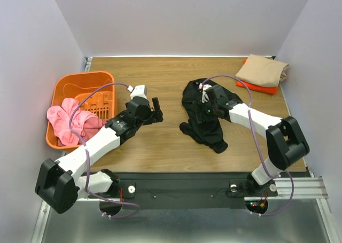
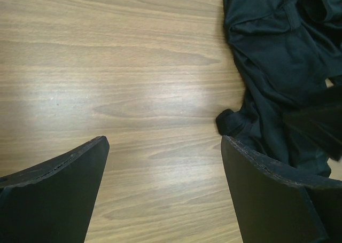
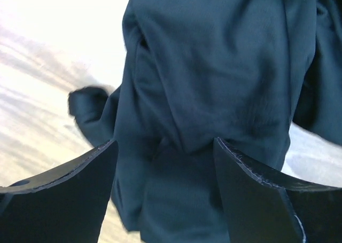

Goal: Fold and stack the t-shirts
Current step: Grab the tshirt from the pile, then flatten the tshirt out

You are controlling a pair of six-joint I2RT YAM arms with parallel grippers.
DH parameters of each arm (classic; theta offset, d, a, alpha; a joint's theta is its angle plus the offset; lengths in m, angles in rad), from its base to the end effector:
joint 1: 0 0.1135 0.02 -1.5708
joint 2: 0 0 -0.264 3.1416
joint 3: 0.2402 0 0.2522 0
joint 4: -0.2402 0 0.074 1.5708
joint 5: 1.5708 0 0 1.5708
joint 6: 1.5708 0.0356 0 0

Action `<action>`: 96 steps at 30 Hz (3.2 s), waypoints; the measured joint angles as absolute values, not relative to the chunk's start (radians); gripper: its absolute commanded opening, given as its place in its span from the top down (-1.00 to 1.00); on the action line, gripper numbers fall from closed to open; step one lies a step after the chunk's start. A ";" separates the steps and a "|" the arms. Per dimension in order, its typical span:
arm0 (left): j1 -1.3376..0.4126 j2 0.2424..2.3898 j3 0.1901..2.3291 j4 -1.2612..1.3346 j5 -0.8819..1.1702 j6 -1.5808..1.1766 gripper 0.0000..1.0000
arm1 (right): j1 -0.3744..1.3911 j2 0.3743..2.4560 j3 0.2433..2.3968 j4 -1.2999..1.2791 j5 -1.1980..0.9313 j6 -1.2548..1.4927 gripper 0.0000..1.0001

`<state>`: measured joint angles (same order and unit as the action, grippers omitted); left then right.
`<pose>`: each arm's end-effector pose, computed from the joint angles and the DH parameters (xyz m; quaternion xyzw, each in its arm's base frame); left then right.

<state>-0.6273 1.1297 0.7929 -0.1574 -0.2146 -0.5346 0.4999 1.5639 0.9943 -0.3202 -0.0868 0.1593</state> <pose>0.2102 -0.1430 0.2763 -0.0153 0.8553 -0.2029 0.4766 0.2844 0.1588 0.2109 -0.1739 0.9256 0.1467 0.3024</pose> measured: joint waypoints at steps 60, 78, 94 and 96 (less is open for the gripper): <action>-0.637 0.982 0.728 -0.192 -0.211 -0.585 -0.96 | 0.504 1.737 1.102 -0.261 0.218 0.332 -0.27; -0.662 0.979 0.730 -0.193 -0.211 -0.554 -0.85 | 0.495 1.789 1.143 -0.326 0.191 0.335 0.99; -1.003 1.490 1.143 -0.070 -0.133 -0.320 -0.79 | 0.213 1.663 1.444 -0.525 0.147 0.397 0.99; -1.010 1.554 1.187 -0.068 -0.111 -0.309 -0.78 | 0.190 1.653 1.424 -0.538 0.139 0.400 0.99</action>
